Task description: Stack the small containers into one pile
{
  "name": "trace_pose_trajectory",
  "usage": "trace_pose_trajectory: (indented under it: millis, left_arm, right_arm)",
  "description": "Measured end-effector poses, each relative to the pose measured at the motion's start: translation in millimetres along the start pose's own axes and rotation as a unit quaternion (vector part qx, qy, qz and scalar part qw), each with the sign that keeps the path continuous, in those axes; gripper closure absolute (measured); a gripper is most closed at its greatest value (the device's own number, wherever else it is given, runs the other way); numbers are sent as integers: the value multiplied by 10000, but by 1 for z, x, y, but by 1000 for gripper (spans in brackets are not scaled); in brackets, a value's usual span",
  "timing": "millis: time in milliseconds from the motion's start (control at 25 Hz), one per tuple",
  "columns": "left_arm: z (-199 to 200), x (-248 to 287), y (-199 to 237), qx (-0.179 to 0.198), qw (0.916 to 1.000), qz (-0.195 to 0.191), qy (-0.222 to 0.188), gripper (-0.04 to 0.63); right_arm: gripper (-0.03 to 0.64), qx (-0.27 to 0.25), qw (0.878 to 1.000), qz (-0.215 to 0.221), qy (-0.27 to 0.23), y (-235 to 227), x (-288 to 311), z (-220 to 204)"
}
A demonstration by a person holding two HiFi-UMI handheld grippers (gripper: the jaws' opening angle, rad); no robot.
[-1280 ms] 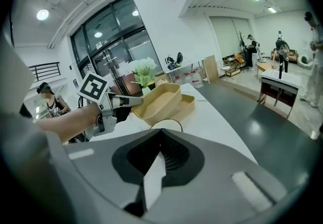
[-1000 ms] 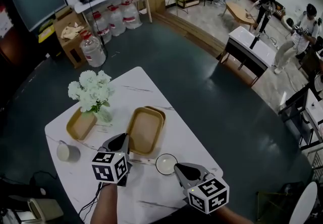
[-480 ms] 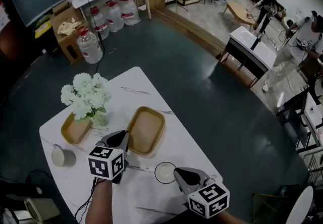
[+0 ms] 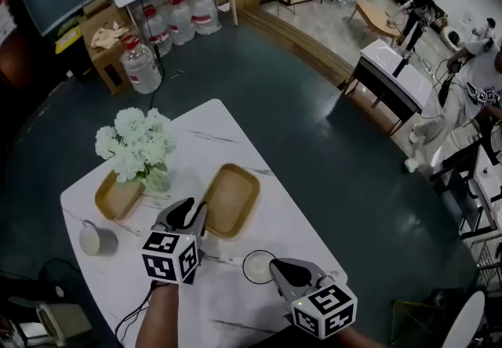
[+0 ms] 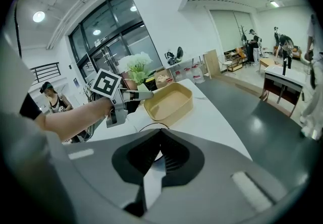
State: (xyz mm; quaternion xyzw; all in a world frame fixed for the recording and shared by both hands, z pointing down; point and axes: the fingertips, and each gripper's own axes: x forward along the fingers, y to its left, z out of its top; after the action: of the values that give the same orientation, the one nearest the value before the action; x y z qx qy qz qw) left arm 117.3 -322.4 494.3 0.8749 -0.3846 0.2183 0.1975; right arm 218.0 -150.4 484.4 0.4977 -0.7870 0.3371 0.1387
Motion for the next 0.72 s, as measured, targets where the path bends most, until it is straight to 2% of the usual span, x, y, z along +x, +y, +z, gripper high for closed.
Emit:
trace_pose_trajectory:
  millis: [200, 400, 720]
  left_arm:
    - [9, -16, 0, 68, 9992, 143, -363, 446]
    - [18, -47, -10, -24, 9968, 171, -782, 448]
    - [-8, -106, -41, 22, 9941, 7, -1085, 583]
  right_arm:
    - [617, -45, 10000, -22, -50, 4, -3, -1]
    - [617, -129, 9998, 15, -138, 18, -7, -1]
    - [617, -224, 9993, 10, -297, 52, -12, -17]
